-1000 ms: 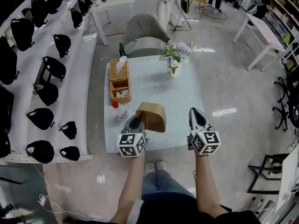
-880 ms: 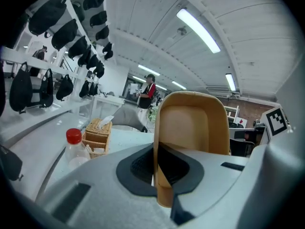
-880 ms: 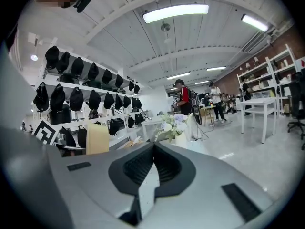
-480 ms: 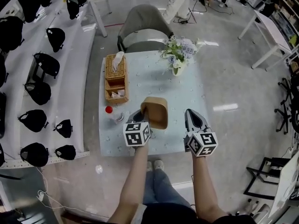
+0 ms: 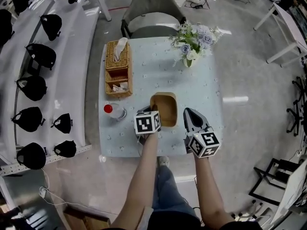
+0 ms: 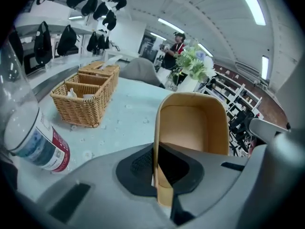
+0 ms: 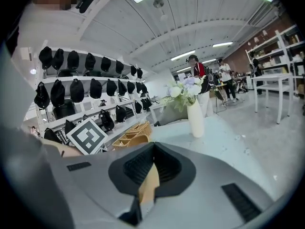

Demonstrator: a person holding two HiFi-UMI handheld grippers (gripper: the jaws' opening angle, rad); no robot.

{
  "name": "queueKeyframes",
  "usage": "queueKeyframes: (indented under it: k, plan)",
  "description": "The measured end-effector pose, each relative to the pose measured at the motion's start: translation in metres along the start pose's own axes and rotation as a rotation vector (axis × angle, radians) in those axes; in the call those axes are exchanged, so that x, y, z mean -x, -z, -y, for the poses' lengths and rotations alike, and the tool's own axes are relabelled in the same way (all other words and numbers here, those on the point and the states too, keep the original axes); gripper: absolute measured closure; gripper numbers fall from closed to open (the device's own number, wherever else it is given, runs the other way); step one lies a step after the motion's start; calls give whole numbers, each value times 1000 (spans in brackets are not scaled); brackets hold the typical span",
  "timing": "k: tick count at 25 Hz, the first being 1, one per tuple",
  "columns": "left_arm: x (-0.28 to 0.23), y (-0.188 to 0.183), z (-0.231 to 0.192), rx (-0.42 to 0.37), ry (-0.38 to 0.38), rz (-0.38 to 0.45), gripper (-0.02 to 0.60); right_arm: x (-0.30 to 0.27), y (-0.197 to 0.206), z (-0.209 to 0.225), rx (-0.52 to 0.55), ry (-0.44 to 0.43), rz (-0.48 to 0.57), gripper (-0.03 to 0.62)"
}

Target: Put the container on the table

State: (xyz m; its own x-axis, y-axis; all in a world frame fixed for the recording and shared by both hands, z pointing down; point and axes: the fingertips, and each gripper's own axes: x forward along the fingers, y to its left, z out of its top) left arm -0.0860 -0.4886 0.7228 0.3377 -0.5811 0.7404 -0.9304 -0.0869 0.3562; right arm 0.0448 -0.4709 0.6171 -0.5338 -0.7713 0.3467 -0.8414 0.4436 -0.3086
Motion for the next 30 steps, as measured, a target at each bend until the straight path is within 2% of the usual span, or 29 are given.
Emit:
queueKeyframes:
  k: [12, 16, 19, 22, 30]
  plan:
    - [-32, 25, -10, -11, -49, -176, 572, 1, 8, 11, -25, 28, -7, 595]
    - [-38, 33, -6, -4, -18, -207, 571, 4, 9, 15, -31, 36, -6, 595]
    - [-39, 36, -4, -20, -10, -216, 505, 6, 11, 15, -33, 40, -8, 595]
    - [-38, 36, -2, -9, -2, -206, 465, 8, 12, 16, -34, 42, -6, 595]
    - [-28, 35, 0, -13, 5, -185, 457, 13, 10, 16, -37, 41, 4, 595]
